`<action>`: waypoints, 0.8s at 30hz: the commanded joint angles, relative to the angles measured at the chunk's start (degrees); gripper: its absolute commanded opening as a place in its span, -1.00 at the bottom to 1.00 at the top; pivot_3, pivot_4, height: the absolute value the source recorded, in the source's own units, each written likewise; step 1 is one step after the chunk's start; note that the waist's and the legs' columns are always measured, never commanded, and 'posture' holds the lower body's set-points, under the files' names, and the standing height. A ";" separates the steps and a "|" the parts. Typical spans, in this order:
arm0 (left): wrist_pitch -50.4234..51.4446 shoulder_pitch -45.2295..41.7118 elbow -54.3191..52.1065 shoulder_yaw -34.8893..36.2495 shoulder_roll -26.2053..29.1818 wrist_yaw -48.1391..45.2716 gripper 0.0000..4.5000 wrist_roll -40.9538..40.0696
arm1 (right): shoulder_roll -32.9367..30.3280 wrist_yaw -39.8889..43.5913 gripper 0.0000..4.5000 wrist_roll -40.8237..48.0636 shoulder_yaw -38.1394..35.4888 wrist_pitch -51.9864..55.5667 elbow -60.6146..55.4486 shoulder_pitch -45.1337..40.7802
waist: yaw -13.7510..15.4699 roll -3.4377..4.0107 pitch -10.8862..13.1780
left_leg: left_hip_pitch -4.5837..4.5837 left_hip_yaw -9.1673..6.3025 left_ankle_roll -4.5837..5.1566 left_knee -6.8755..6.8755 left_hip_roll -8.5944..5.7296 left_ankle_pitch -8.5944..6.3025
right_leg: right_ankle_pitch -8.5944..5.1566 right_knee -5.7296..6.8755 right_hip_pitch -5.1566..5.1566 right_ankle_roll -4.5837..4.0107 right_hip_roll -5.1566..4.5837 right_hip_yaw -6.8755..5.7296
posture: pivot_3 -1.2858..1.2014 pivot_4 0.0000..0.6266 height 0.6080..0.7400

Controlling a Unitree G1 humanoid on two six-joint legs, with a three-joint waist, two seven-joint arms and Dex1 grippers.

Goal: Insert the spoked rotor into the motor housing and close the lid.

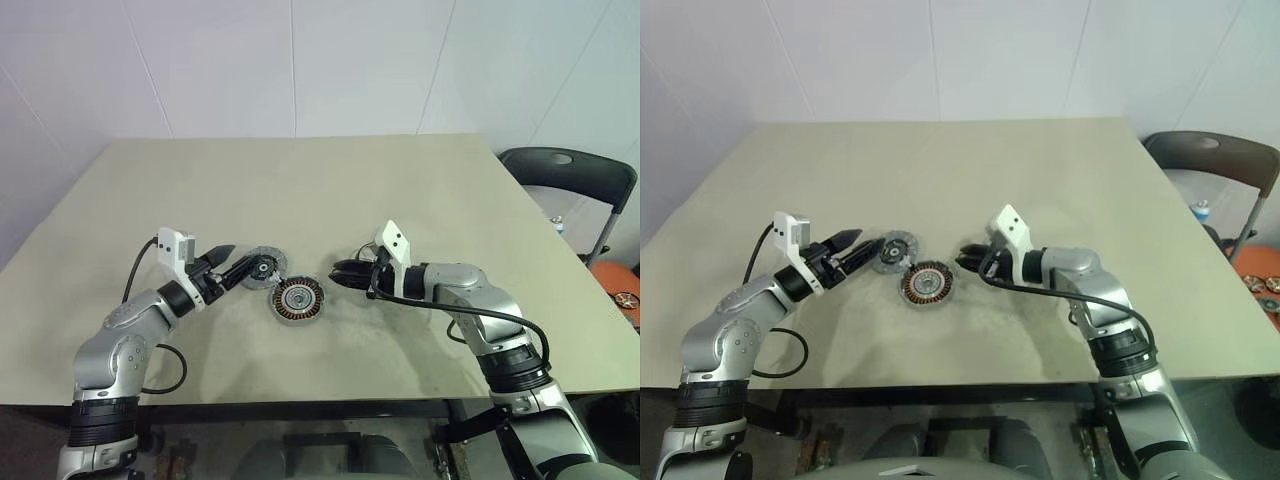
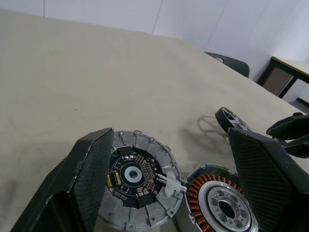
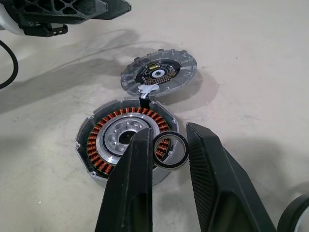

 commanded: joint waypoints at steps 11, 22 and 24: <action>4.40 9.78 -10.34 2.29 8.66 -7.68 0.78 -5.64 | 11.36 6.35 -0.70 -7.78 10.29 -14.04 24.80 -12.99 | -1.49 -0.01 -0.01 | 0.12 0.06 -0.03 0.04 -0.03 0.02 | 0.04 0.15 0.03 -0.07 0.01 0.09 | 0.03 -1.00 1.00; 5.02 15.35 -13.78 3.30 11.67 -10.51 0.78 -7.49 | 12.19 7.79 -0.70 -8.97 9.69 -15.78 28.18 -14.69 | -1.71 0.02 0.00 | 0.19 0.03 -0.08 0.04 0.01 0.04 | 0.04 0.30 0.01 -0.09 -0.01 0.10 | 0.03 -1.00 1.00; 4.57 15.89 -13.94 2.76 12.50 -11.47 0.78 -6.90 | 12.66 8.03 -0.70 -9.19 9.91 -15.91 28.60 -14.93 | -1.78 0.04 0.00 | 0.19 0.03 -0.08 0.03 0.01 0.04 | 0.04 0.31 0.01 -0.09 0.01 0.10 | 0.03 -1.00 1.00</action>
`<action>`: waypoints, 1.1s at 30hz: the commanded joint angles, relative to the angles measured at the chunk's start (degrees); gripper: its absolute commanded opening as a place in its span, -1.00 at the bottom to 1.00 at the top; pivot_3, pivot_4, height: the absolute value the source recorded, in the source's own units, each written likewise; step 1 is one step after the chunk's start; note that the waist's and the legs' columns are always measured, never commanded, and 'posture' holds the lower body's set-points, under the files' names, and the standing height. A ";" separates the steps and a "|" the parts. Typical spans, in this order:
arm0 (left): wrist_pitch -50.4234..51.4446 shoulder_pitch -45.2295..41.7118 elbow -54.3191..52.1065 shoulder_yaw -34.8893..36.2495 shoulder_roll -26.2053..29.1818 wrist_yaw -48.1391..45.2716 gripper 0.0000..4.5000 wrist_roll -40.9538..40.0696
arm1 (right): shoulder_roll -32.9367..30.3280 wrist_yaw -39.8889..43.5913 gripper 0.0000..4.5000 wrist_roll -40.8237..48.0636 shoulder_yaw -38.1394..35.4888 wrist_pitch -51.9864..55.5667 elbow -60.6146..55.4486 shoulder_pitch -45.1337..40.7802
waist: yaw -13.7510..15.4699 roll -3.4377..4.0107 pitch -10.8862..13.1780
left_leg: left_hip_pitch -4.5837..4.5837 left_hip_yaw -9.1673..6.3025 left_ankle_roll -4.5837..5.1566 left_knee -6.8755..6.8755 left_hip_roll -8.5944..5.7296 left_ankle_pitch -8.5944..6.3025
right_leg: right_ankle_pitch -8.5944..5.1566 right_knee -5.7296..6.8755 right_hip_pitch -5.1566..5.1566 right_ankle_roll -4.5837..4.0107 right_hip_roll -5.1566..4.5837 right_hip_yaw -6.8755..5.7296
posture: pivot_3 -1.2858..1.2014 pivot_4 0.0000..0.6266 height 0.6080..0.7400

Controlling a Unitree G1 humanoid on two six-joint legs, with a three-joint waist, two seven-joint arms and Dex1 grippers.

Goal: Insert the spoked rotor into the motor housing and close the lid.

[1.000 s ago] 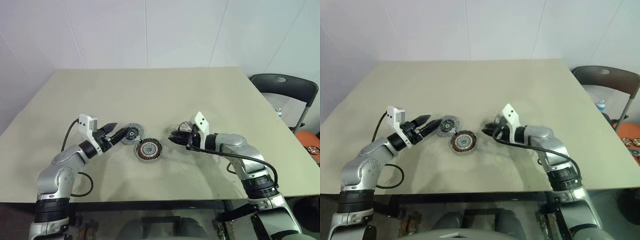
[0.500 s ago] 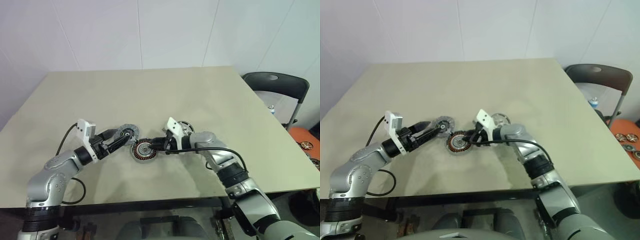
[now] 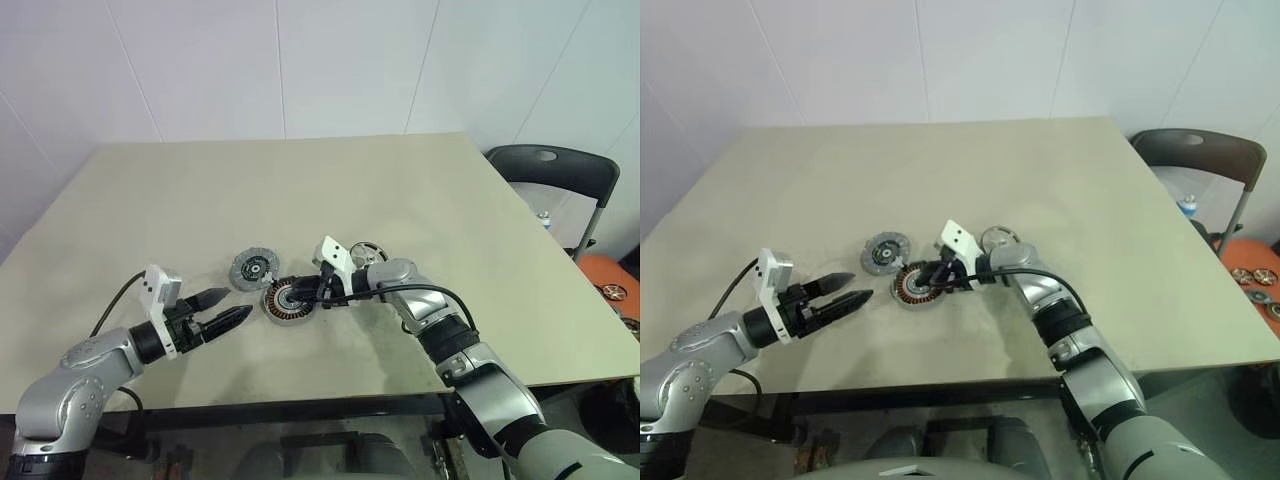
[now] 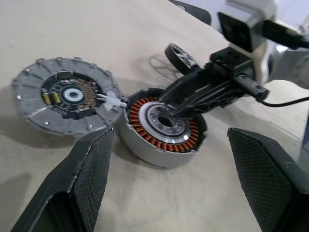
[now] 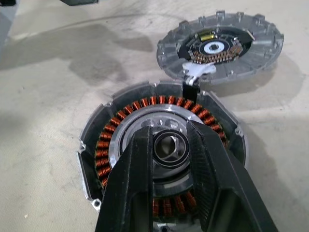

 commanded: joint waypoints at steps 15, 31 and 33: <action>-2.26 1.53 -3.65 -0.61 1.96 -2.22 0.78 1.19 | 3.16 1.65 -0.70 -2.78 0.74 -3.84 3.20 -2.30 | -0.05 0.01 -0.01 | 0.01 0.01 -0.01 0.01 0.00 0.00 | 0.01 0.03 0.00 0.00 0.01 0.00 | 0.03 -1.00 1.00; -2.59 2.23 -4.27 -1.50 1.88 -2.45 0.78 1.37 | 1.89 1.70 -0.70 -3.20 -0.66 -4.52 3.75 -2.51 | -0.07 0.01 -0.02 | 0.06 0.02 -0.04 0.06 0.00 0.03 | 0.01 0.17 -0.01 0.00 0.05 0.01 | 0.03 -1.00 1.00; -2.65 2.25 -4.22 -1.48 1.91 -2.45 0.78 1.37 | 1.86 1.76 -0.70 -3.27 -0.66 -4.47 3.60 -2.37 | -0.08 0.01 -0.02 | 0.06 0.02 -0.04 0.07 0.00 0.03 | 0.01 0.19 -0.01 0.00 0.05 0.01 | 0.03 -1.00 1.00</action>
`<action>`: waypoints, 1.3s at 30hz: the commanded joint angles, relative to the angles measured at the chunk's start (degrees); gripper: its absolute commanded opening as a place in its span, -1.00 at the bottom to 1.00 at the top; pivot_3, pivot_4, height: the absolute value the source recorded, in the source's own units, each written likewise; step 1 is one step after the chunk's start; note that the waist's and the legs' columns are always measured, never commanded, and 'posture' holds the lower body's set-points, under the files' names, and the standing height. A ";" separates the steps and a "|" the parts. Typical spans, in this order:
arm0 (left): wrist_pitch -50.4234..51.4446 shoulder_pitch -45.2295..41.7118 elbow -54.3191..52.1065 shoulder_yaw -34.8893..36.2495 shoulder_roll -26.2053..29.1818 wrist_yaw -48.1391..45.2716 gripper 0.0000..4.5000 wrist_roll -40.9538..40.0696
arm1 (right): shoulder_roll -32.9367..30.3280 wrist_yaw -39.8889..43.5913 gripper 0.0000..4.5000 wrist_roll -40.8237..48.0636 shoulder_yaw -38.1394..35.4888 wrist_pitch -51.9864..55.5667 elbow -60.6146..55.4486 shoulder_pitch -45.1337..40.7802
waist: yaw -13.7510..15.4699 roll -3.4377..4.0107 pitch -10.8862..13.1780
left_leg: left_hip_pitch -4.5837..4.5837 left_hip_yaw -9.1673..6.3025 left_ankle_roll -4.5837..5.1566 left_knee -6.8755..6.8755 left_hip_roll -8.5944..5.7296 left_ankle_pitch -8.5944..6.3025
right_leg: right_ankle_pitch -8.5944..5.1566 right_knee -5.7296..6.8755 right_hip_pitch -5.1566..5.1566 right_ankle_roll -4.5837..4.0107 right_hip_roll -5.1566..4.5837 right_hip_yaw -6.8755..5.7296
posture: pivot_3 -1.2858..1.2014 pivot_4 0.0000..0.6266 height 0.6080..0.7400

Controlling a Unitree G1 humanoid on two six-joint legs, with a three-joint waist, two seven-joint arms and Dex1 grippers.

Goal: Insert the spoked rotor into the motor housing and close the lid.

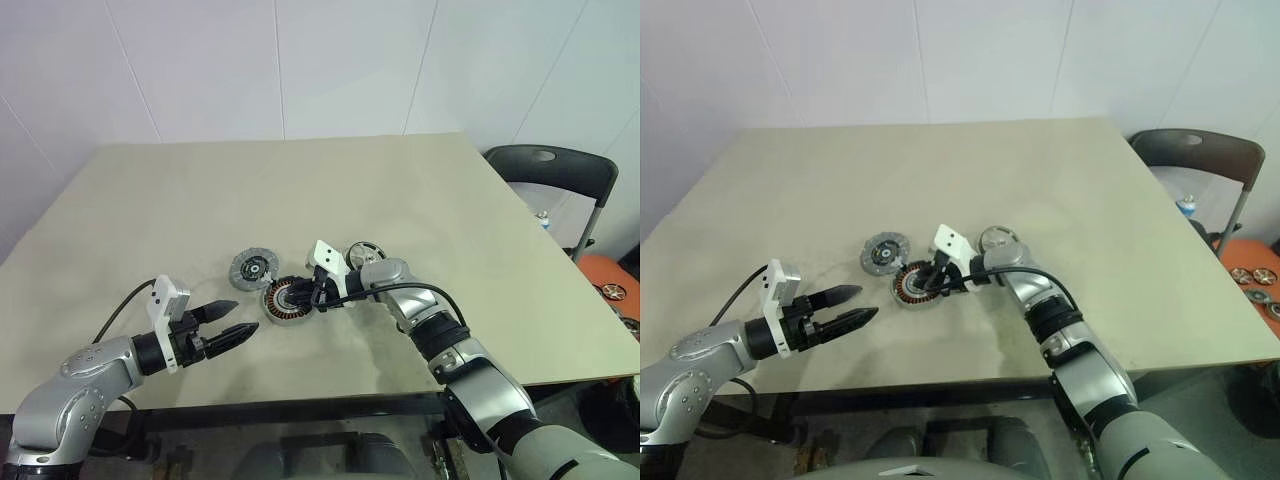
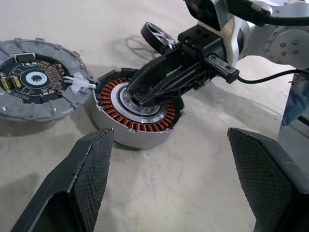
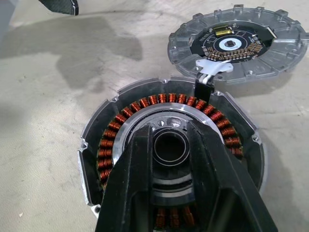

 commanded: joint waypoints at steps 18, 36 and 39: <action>-1.20 -1.24 -1.01 1.12 0.45 0.29 0.78 -0.27 | 0.74 0.36 -0.27 -0.13 -0.26 1.07 -1.77 0.27 | 0.00 -0.03 -0.02 | 0.09 0.04 -0.02 0.15 -0.01 0.02 | 0.00 0.29 0.00 0.00 0.02 0.00 | 0.03 -1.00 1.00; -1.55 -1.77 0.27 0.79 -0.33 0.87 0.78 -0.08 | 0.26 -2.49 -0.27 -0.59 -2.12 -0.06 -0.79 -0.32 | 0.00 -0.04 -0.03 | 0.10 0.04 -0.05 0.19 -0.01 0.04 | 0.00 0.35 0.00 0.00 0.03 0.00 | 0.03 -1.00 1.00; -1.49 -1.98 0.36 0.82 -0.51 1.16 0.78 -0.21 | 0.57 -2.77 -0.27 -1.00 -1.63 -0.33 -0.95 -0.03 | 0.01 -0.04 -0.03 | 0.10 0.03 -0.05 0.19 -0.01 0.04 | 0.00 0.36 0.00 0.00 0.03 0.00 | 0.03 -1.00 1.00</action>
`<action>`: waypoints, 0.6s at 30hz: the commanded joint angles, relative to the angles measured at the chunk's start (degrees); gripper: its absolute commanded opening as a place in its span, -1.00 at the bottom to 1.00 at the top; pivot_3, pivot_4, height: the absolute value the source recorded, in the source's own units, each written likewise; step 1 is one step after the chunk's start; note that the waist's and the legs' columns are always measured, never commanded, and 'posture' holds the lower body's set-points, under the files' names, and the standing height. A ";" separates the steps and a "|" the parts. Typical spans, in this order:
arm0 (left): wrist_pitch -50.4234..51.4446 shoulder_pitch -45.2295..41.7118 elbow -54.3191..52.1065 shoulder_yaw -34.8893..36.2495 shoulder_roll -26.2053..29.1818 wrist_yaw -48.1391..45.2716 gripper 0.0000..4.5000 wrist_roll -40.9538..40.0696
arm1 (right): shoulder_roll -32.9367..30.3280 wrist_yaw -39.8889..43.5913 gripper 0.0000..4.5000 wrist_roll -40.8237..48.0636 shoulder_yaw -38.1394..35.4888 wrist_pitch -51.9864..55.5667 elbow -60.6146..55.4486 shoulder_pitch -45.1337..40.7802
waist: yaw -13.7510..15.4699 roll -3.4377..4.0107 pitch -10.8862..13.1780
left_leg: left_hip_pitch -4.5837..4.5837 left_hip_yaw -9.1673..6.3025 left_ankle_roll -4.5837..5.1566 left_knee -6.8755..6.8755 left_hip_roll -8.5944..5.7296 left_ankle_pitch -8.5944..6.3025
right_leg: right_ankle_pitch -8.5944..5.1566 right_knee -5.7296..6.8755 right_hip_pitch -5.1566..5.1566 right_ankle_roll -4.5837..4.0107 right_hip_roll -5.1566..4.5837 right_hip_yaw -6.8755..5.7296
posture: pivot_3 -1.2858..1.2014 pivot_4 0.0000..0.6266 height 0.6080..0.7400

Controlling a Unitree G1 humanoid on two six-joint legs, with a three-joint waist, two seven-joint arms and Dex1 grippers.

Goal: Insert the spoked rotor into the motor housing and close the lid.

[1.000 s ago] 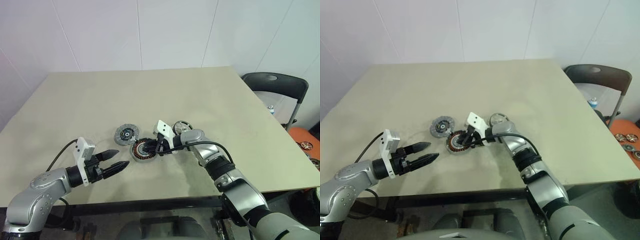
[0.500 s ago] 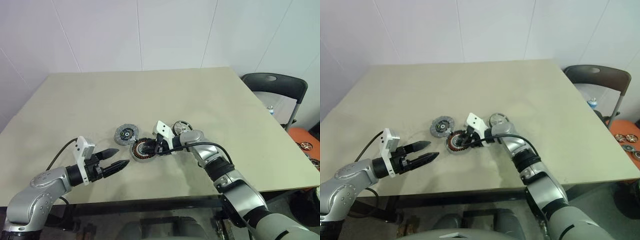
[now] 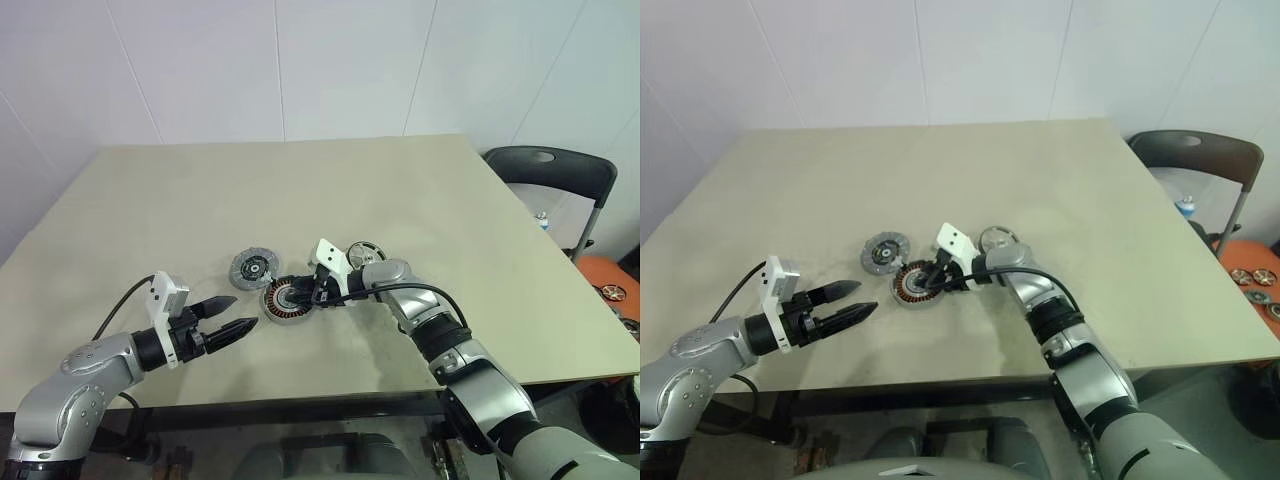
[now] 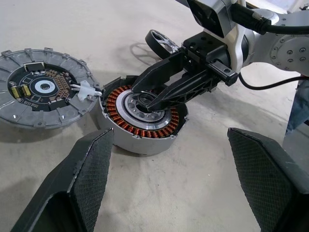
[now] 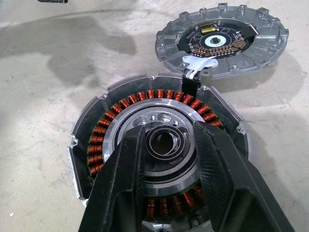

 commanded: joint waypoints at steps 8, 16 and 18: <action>-0.53 -0.93 -0.67 1.24 -0.27 0.73 0.78 -0.47 | 1.73 -1.44 -0.27 -0.38 -0.65 -0.81 0.00 -0.80 | -0.03 0.00 0.00 | 0.00 0.00 0.00 0.00 0.00 0.00 | 0.00 0.00 0.00 0.00 0.00 0.00 | 0.03 -1.00 1.00; -0.68 -1.17 0.23 1.31 -0.19 1.12 0.78 -0.26 | 2.10 -1.19 -0.27 -0.33 -0.72 -0.65 0.20 -1.30 | -0.11 -0.02 -0.02 | 0.02 0.00 0.00 0.00 0.00 0.00 | 0.00 0.03 0.00 0.00 0.01 0.01 | 0.03 -1.00 1.00; -0.79 -1.17 0.49 1.33 -0.16 1.07 0.78 -0.21 | 1.74 -0.92 -0.27 -0.27 -0.95 -0.45 0.30 -1.37 | -0.11 -0.02 -0.02 | 0.02 0.00 -0.01 0.00 0.00 0.00 | 0.00 0.03 0.00 0.00 0.01 0.01 | 0.03 -1.00 1.00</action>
